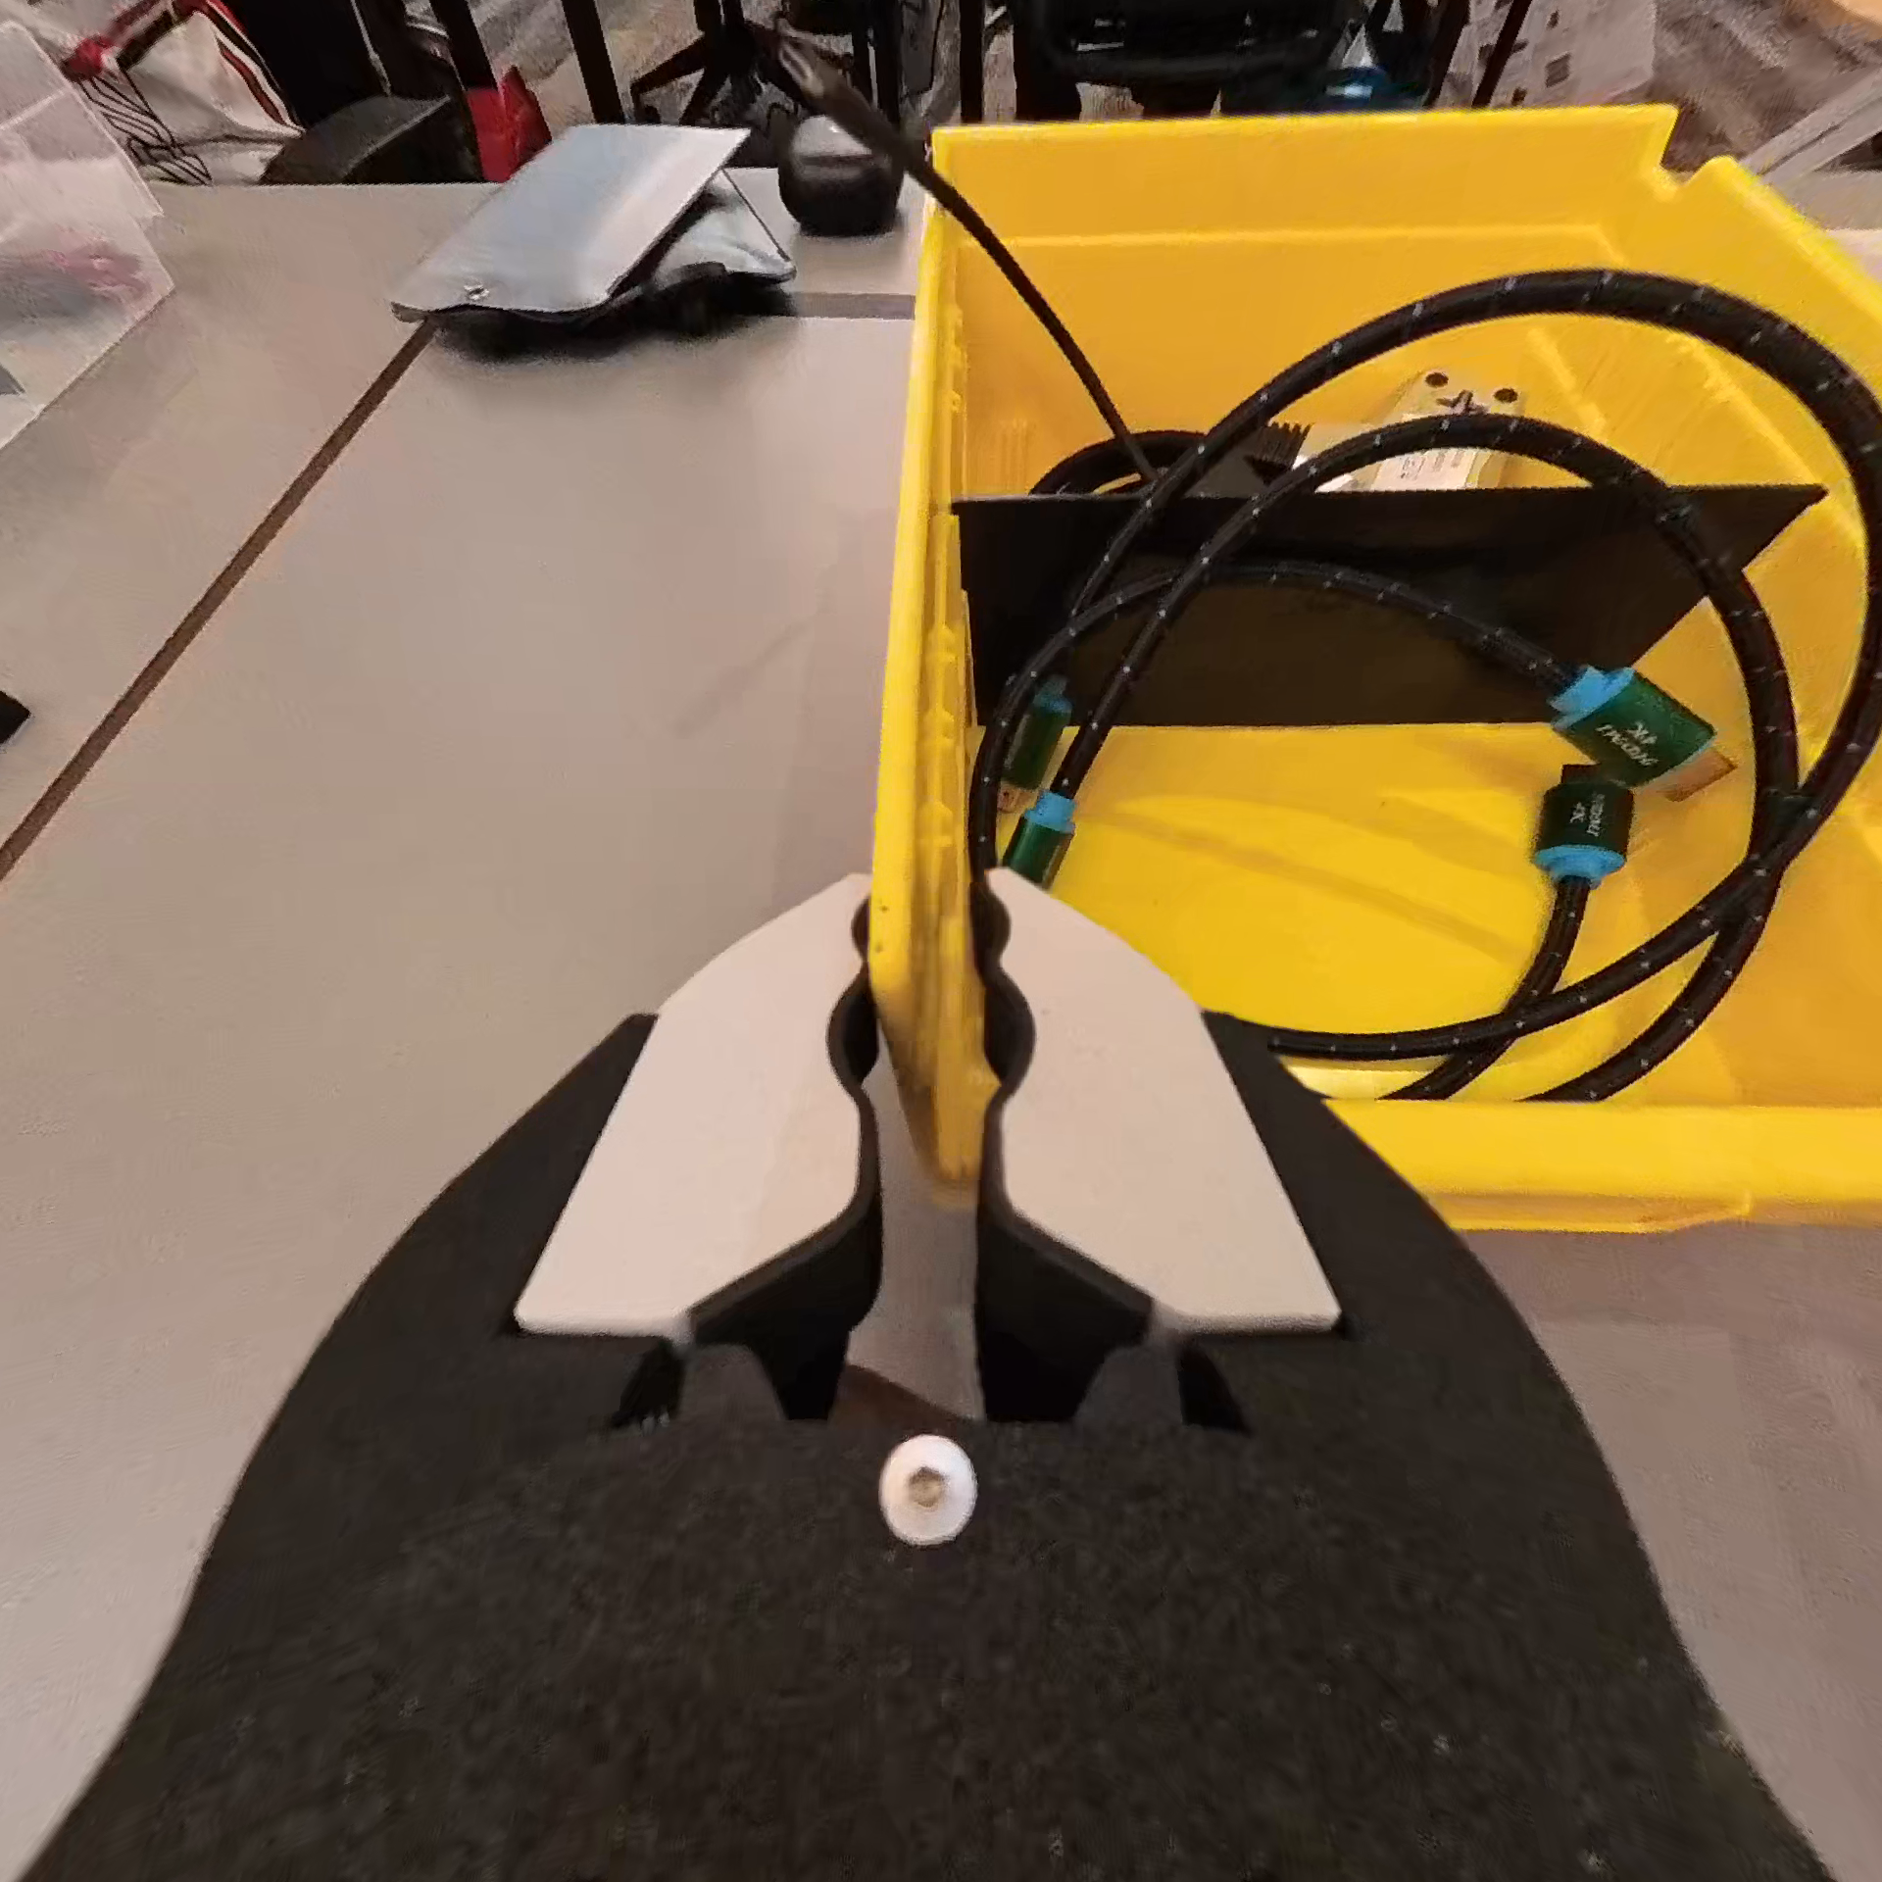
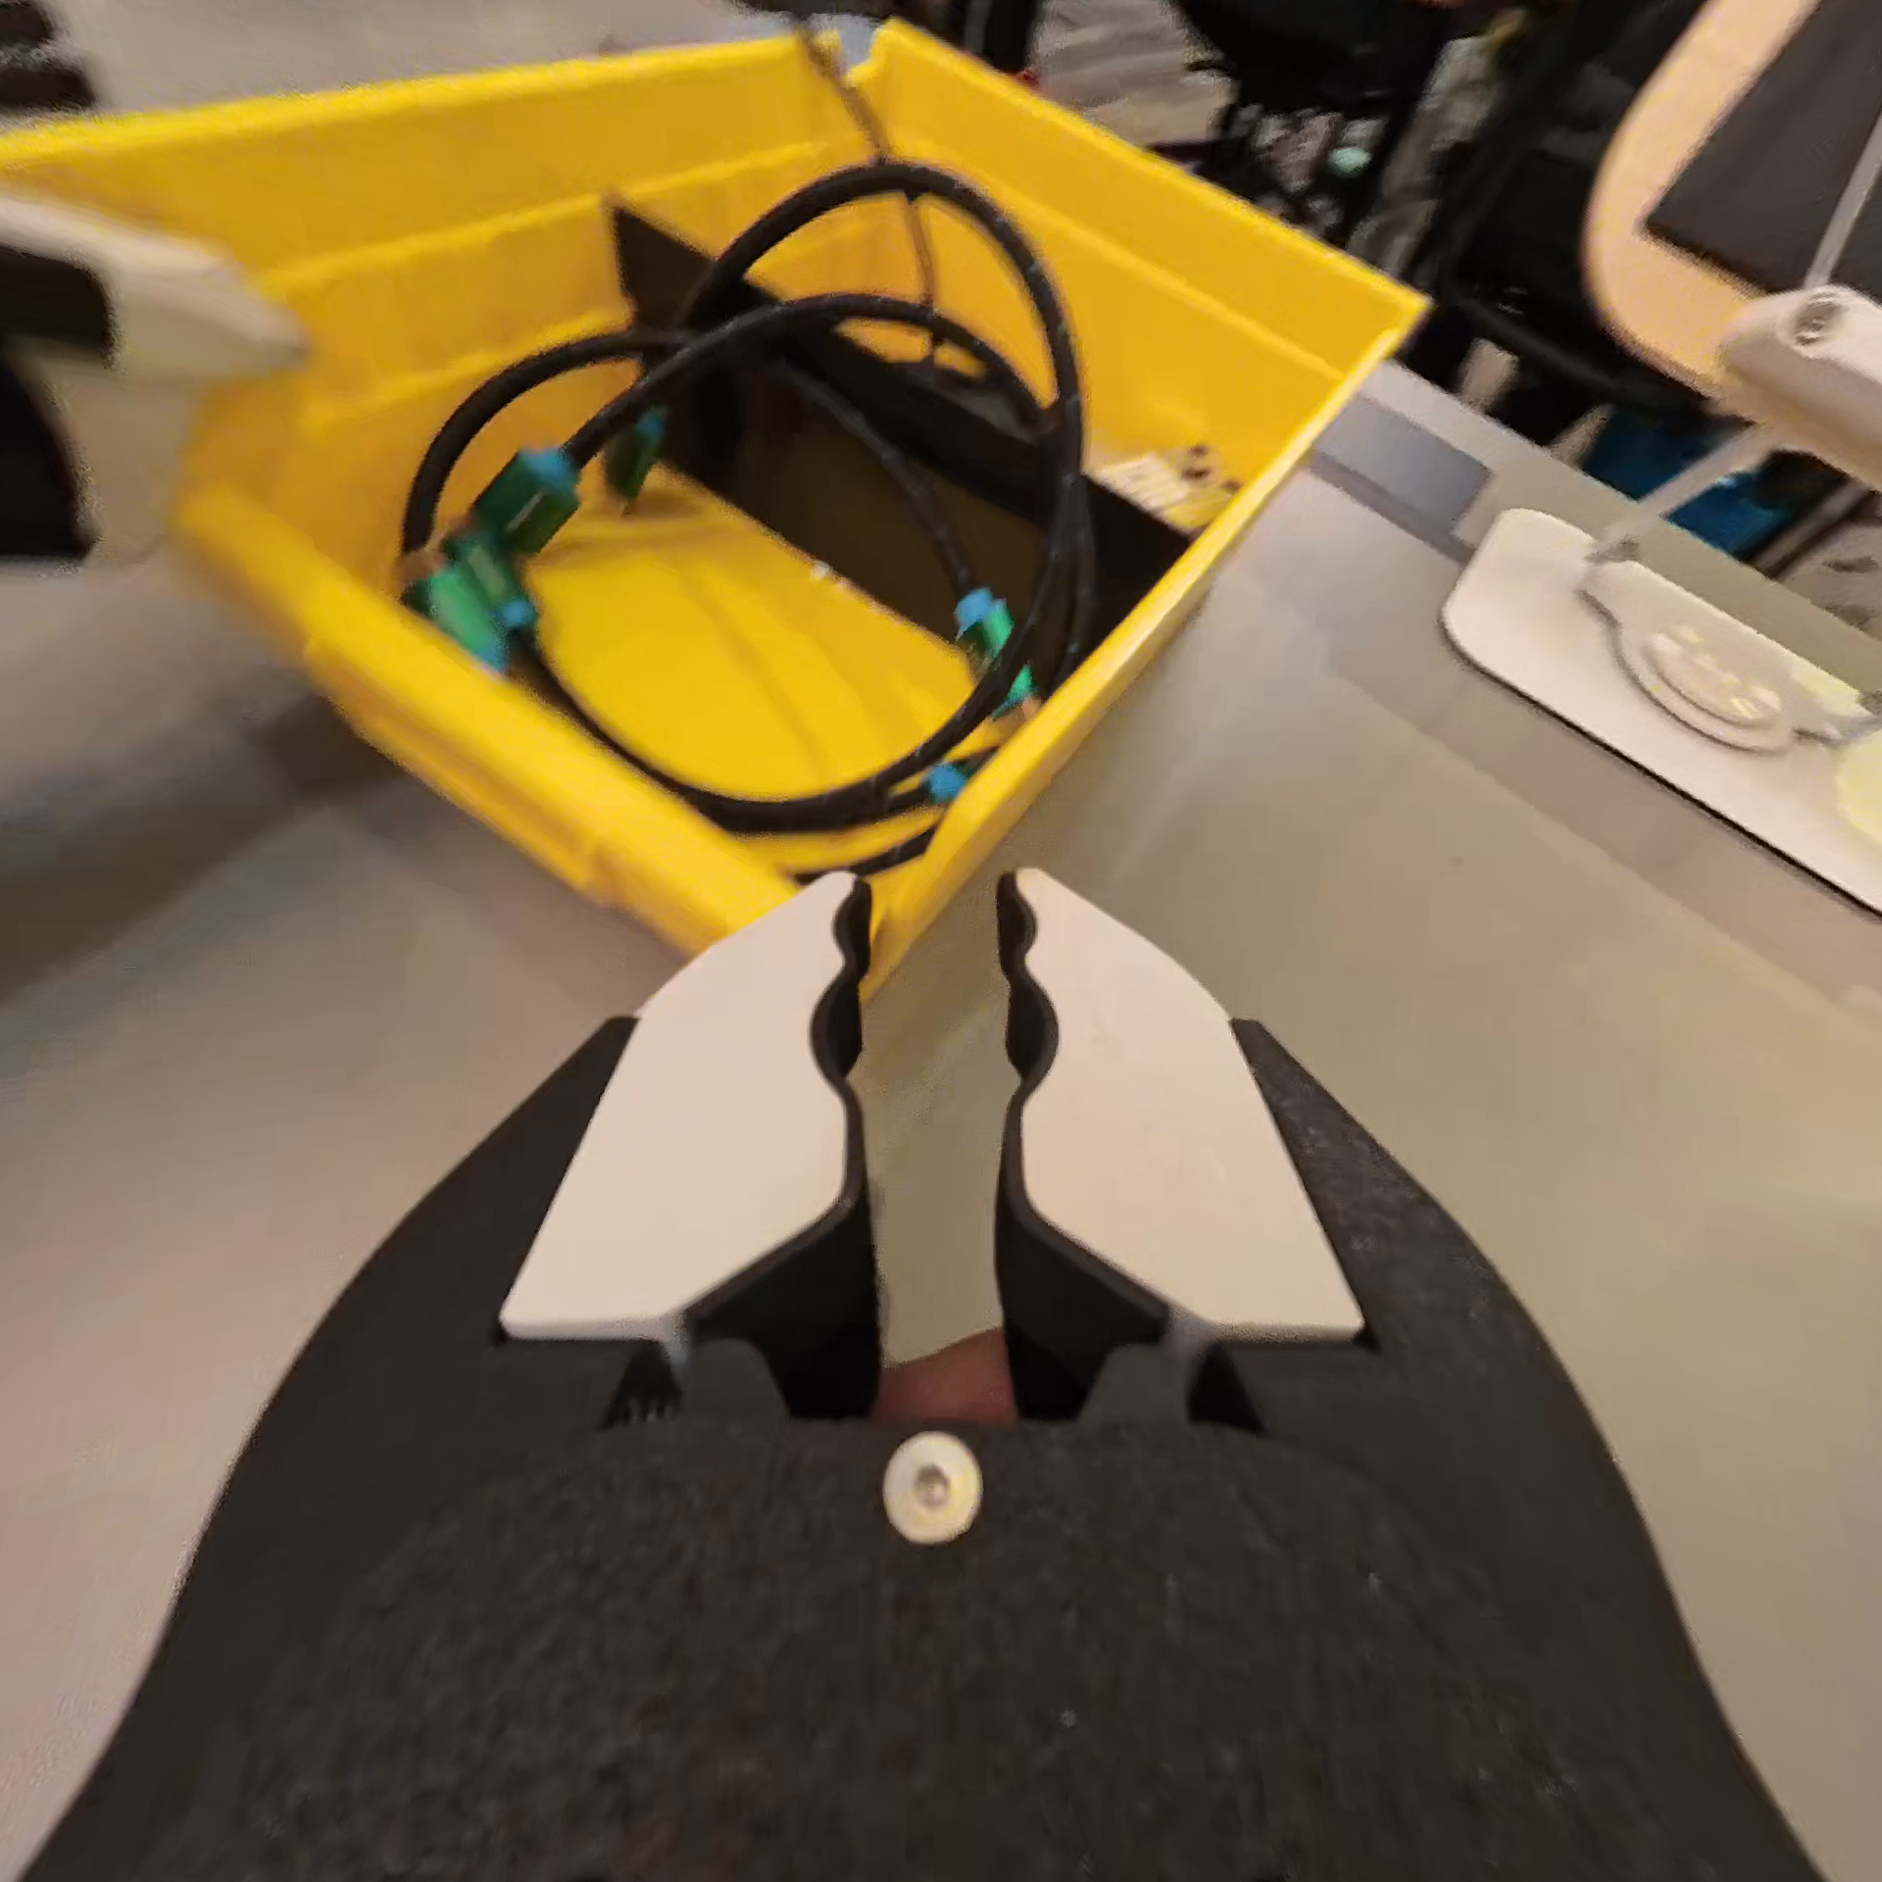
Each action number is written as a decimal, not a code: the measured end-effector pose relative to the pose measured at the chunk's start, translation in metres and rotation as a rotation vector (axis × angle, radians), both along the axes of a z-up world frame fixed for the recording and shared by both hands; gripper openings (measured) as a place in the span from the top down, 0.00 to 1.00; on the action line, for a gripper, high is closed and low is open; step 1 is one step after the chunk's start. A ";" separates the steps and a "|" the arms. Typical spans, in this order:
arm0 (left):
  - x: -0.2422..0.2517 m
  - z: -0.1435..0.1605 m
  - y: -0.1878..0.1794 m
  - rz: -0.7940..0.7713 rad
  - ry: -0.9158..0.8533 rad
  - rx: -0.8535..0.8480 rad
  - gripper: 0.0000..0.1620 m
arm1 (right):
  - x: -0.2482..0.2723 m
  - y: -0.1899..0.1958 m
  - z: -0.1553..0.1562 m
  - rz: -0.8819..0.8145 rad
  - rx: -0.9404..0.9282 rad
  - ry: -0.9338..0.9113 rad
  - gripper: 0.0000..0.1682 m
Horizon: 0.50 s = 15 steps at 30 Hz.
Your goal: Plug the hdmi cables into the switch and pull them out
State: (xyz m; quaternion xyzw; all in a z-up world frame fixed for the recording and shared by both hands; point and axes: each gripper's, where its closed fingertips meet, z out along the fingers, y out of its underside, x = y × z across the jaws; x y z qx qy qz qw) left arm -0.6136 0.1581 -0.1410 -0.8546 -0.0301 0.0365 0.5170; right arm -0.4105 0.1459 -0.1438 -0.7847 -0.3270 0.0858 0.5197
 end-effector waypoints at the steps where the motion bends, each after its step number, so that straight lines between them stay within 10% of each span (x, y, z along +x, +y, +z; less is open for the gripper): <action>1: 0.002 0.001 0.000 -0.003 -0.009 0.004 0.89 | 0.007 -0.013 -0.004 0.062 -0.028 -0.039 0.86; 7: 0.002 0.011 -0.007 0.008 0.004 0.049 0.88 | 0.094 -0.078 -0.030 0.195 -0.207 -0.045 0.83; 15: 0.013 0.030 -0.030 0.035 0.212 0.044 0.80 | 0.336 -0.050 0.000 -0.275 -0.060 0.200 0.83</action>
